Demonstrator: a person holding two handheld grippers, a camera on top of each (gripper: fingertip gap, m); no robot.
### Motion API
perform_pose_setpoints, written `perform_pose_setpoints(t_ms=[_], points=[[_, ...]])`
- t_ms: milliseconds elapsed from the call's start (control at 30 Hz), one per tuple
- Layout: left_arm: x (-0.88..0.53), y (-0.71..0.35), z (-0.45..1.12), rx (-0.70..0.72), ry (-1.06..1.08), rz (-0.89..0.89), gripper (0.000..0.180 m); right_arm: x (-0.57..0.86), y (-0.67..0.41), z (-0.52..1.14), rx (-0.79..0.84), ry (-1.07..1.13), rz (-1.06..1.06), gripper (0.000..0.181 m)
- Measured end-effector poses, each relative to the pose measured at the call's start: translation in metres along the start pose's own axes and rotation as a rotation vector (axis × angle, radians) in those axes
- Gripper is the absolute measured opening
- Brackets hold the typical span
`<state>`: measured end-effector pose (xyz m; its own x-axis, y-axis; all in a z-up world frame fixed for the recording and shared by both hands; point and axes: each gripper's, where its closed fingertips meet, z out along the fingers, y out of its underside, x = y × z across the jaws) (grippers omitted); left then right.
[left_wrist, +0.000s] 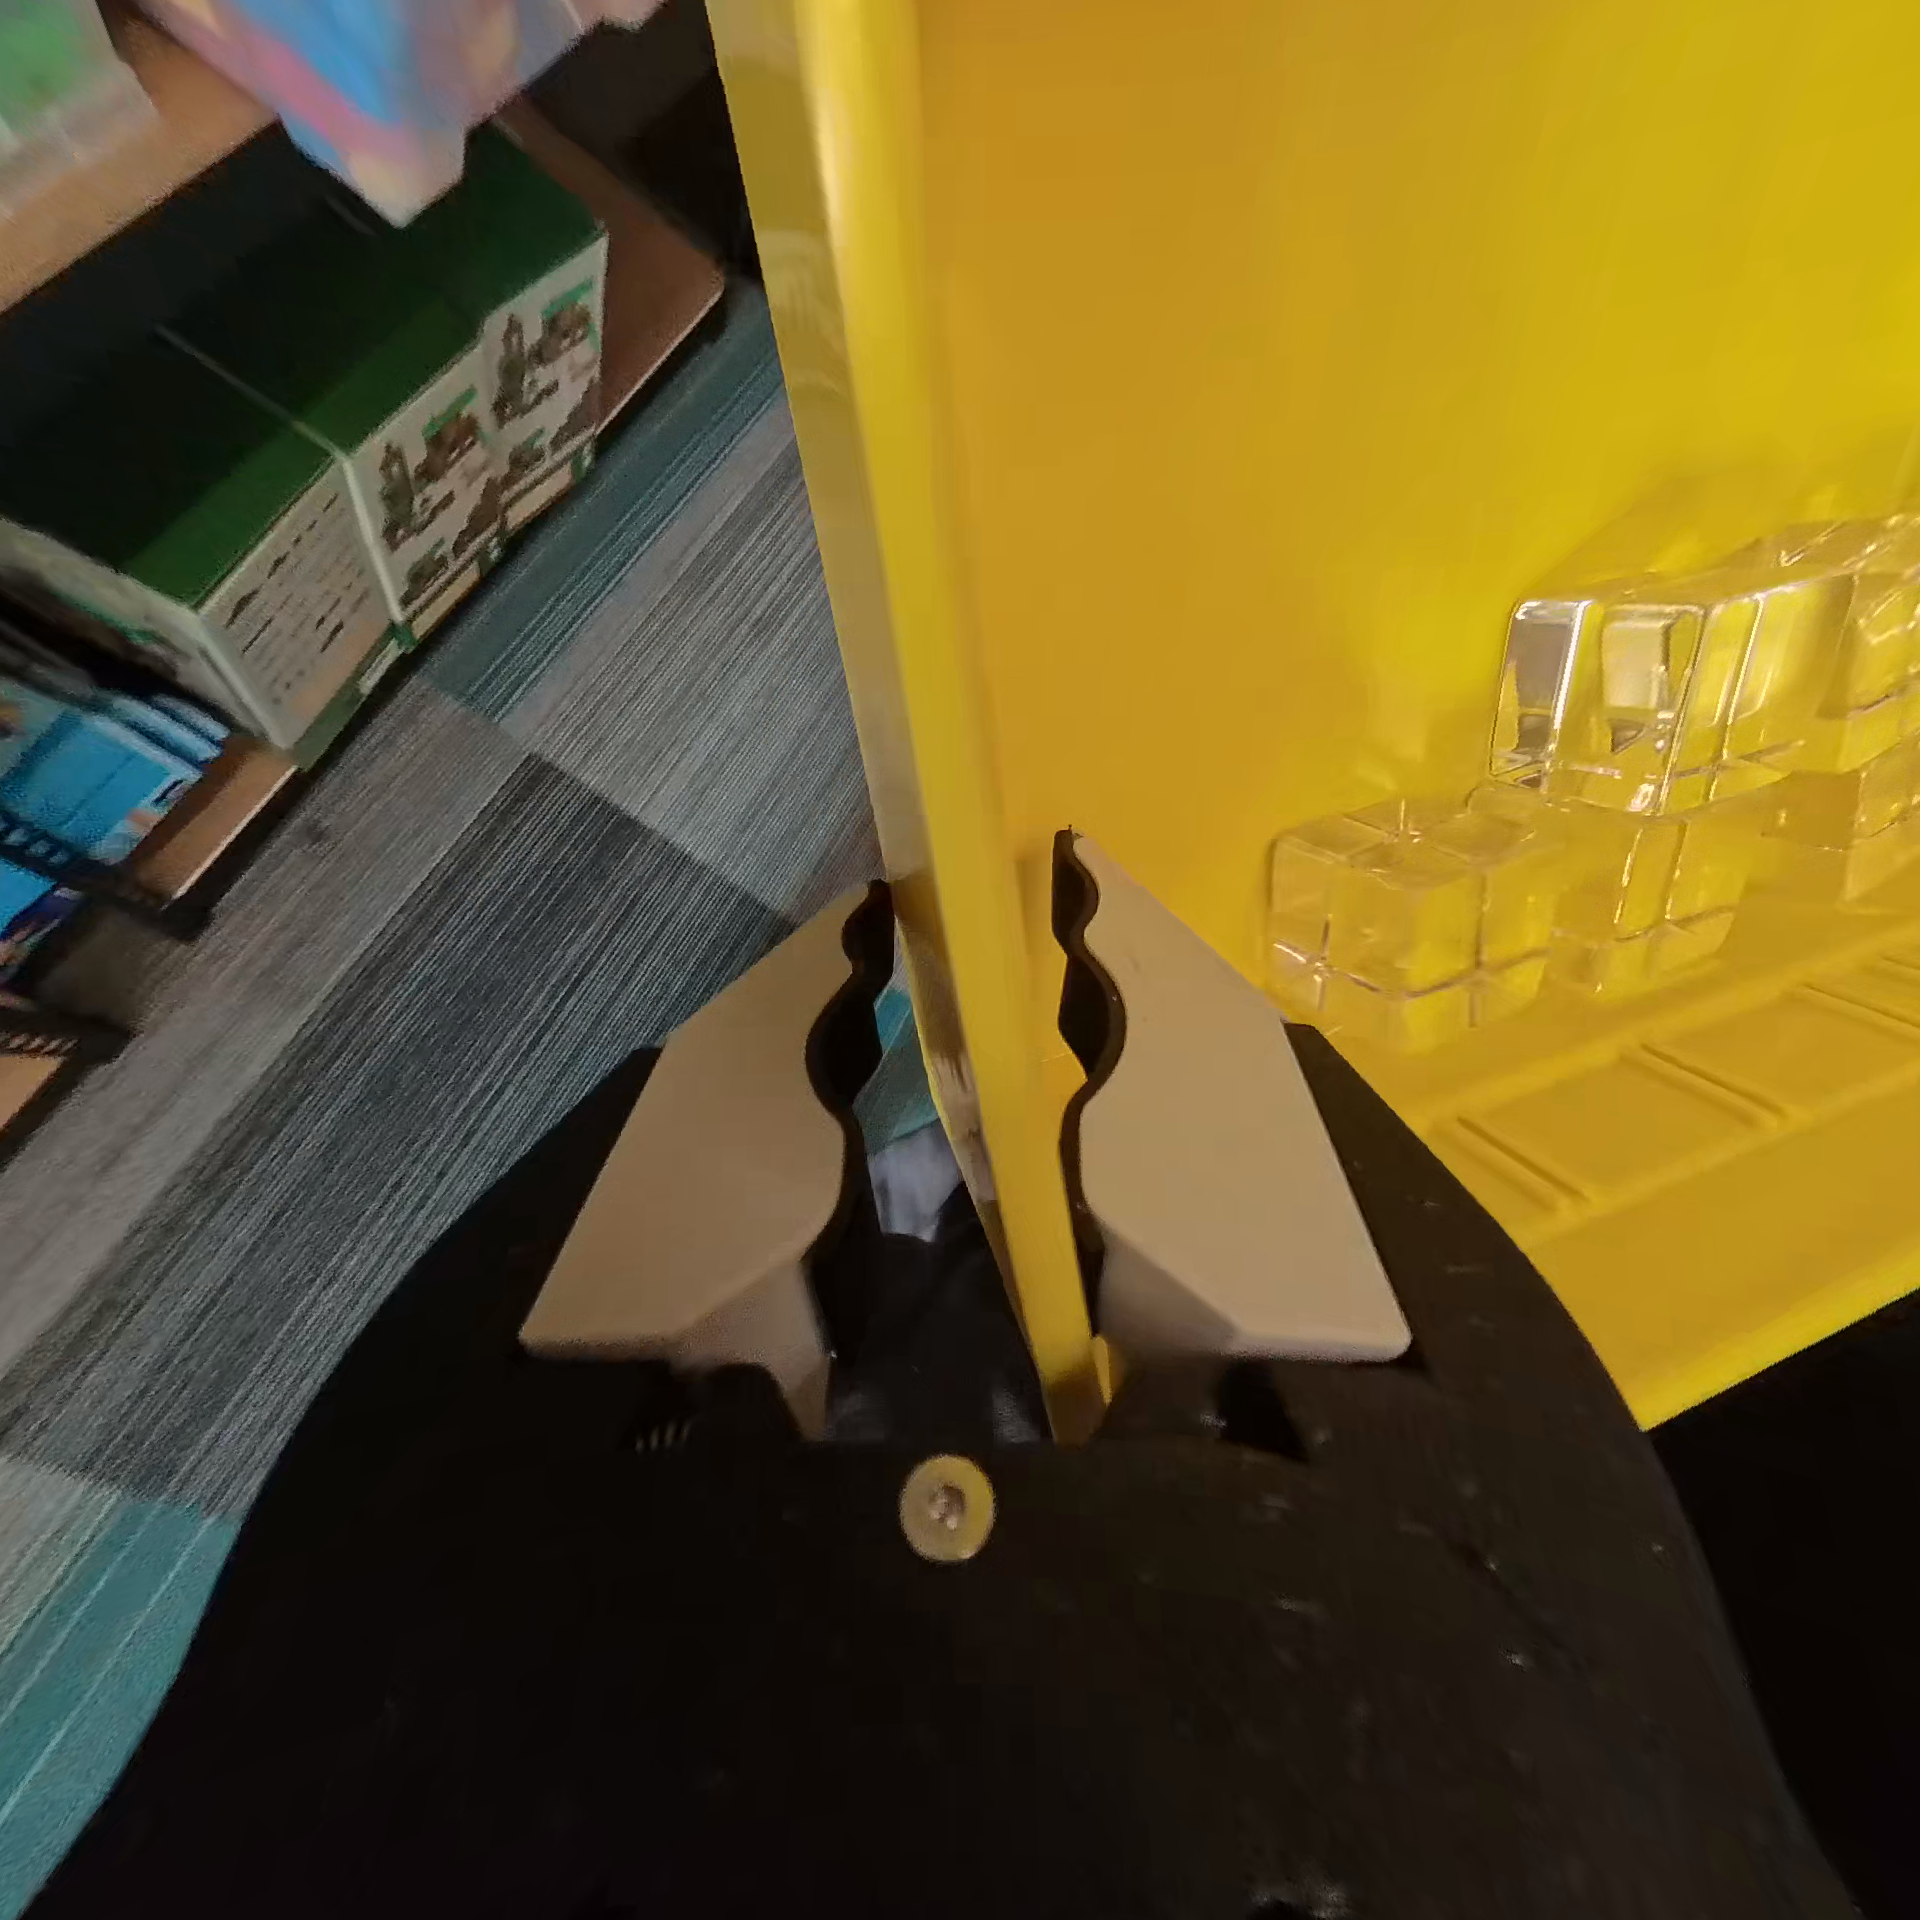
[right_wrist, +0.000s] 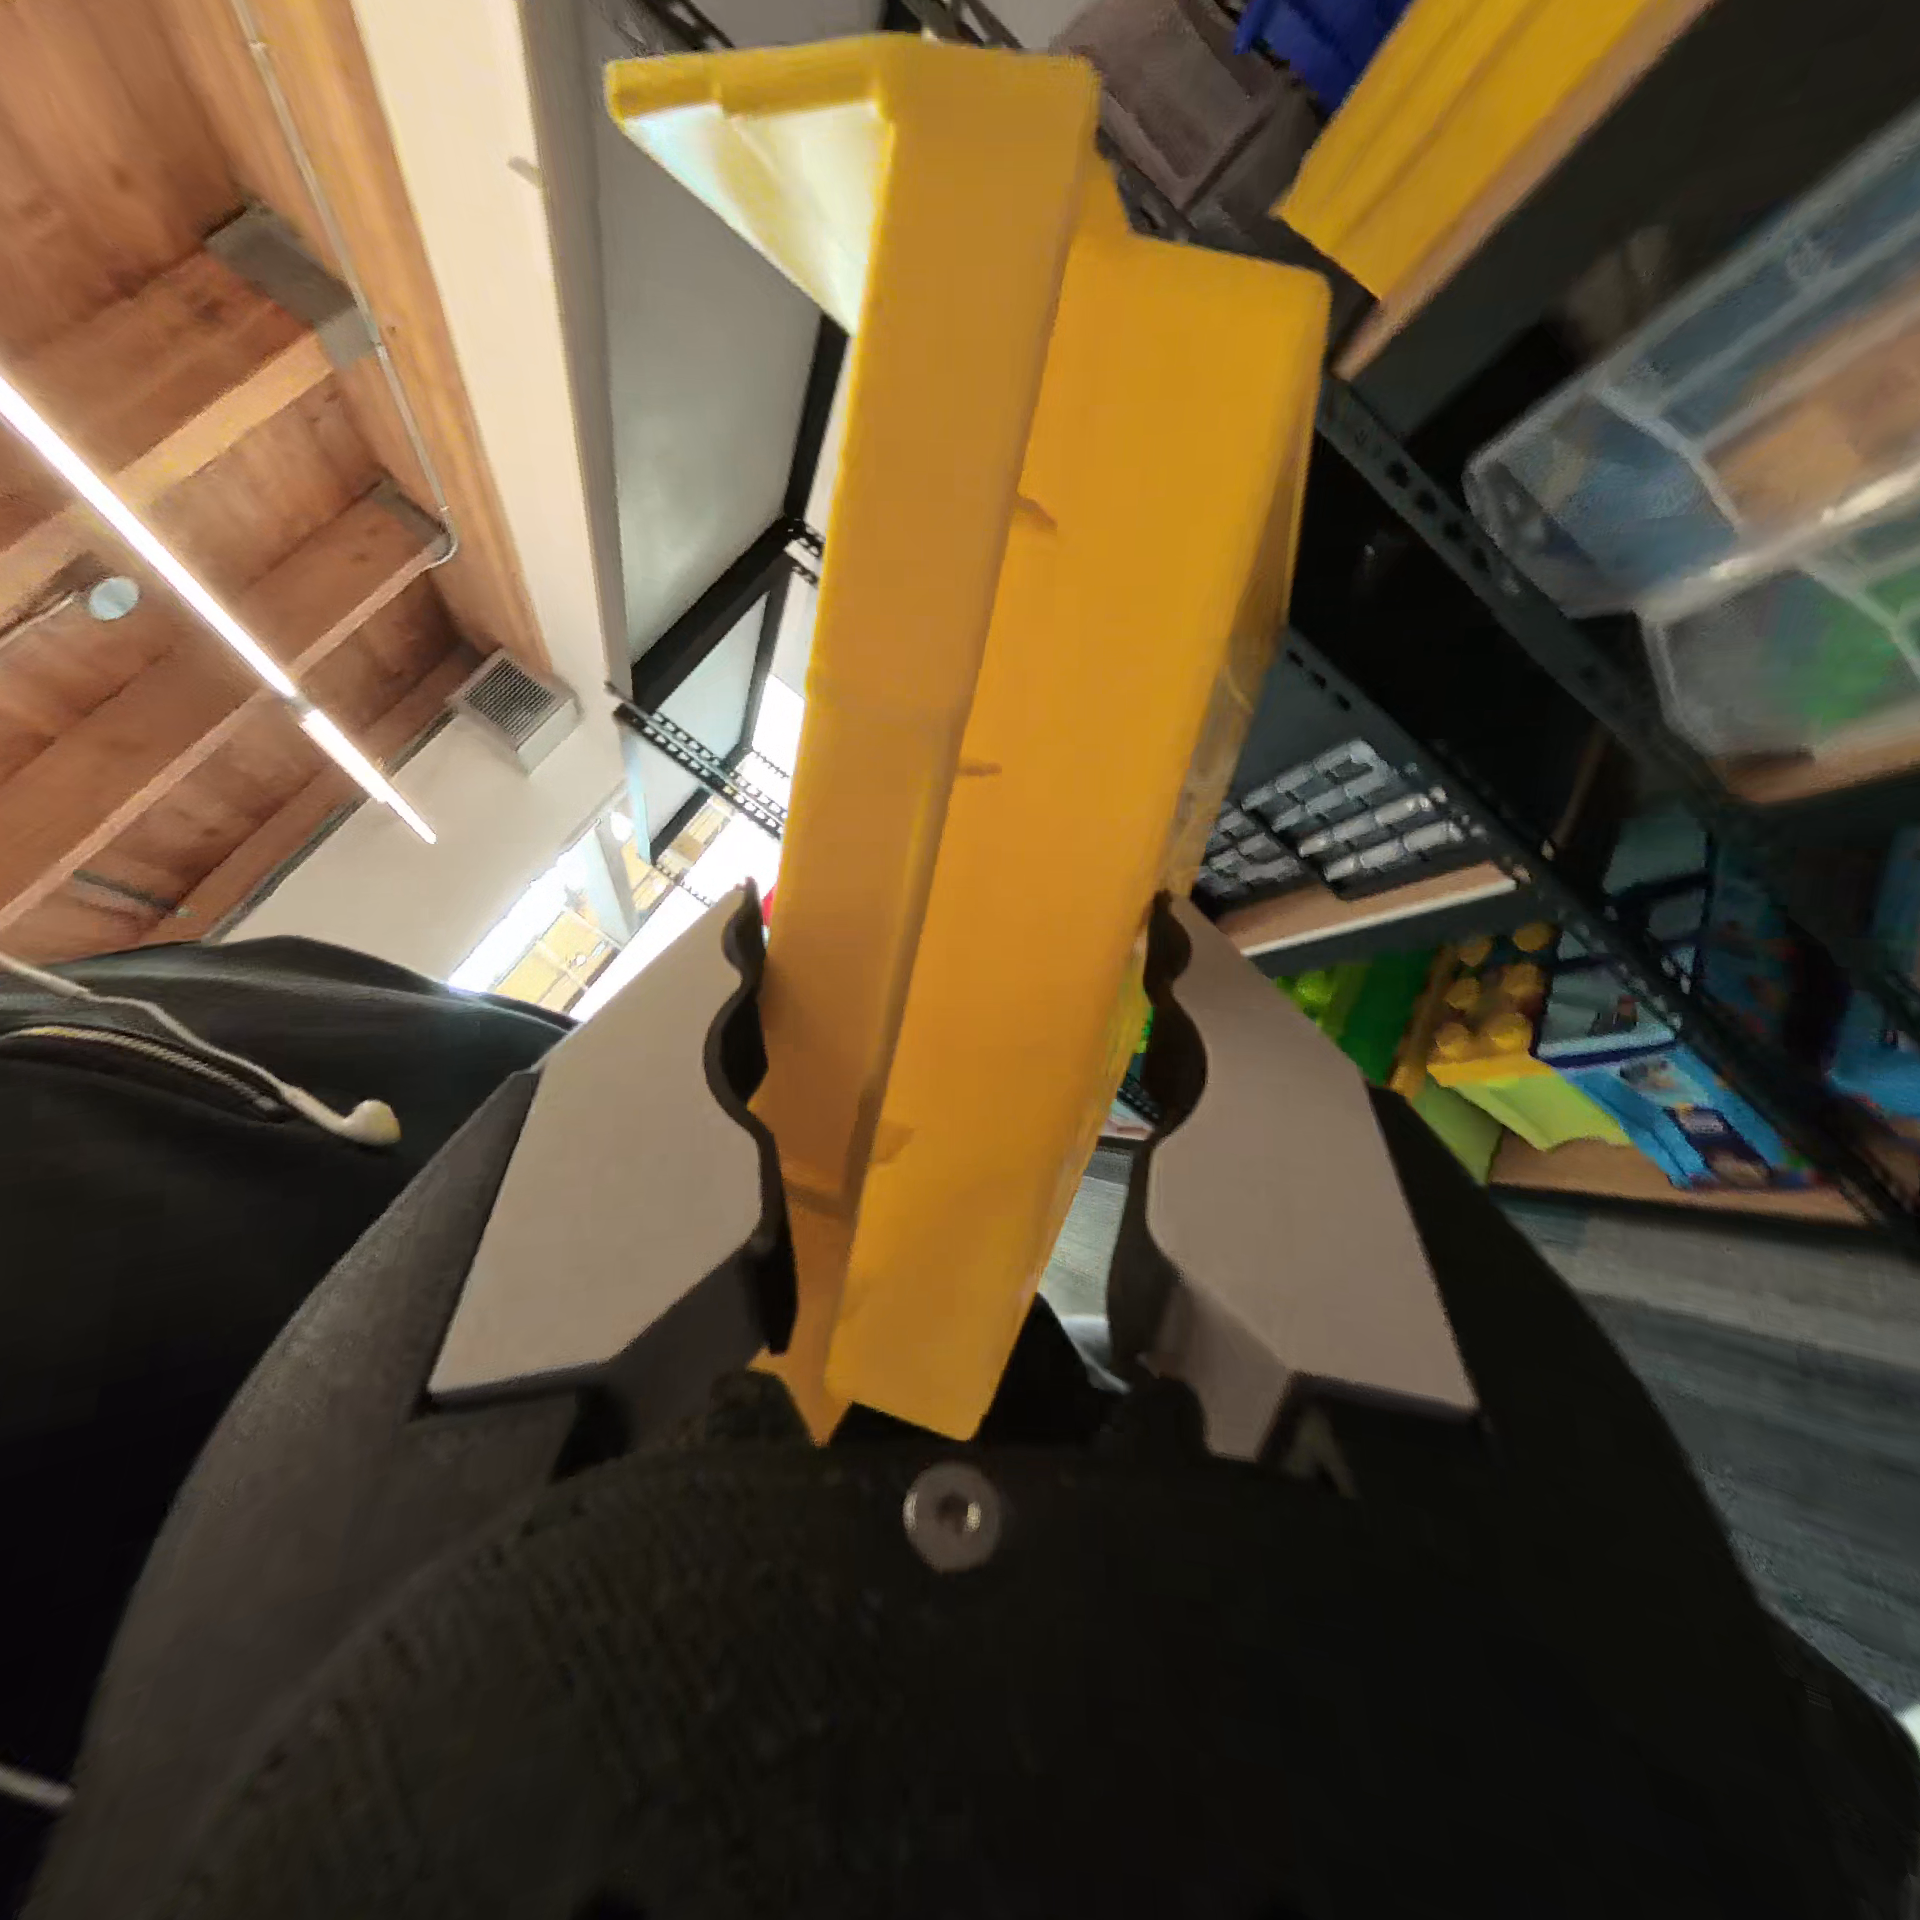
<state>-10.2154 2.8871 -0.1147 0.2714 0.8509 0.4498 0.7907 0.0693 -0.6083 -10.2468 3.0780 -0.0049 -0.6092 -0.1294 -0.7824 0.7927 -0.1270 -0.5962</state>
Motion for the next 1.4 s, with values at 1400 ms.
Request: perform_pose_setpoints(t_ms=[1400], points=[[-0.134, -0.334, 0.044, 0.145, 0.008, -0.545, 0.027, 0.147, -0.395, 0.205, -0.382, -0.694, -2.565, 0.063]])
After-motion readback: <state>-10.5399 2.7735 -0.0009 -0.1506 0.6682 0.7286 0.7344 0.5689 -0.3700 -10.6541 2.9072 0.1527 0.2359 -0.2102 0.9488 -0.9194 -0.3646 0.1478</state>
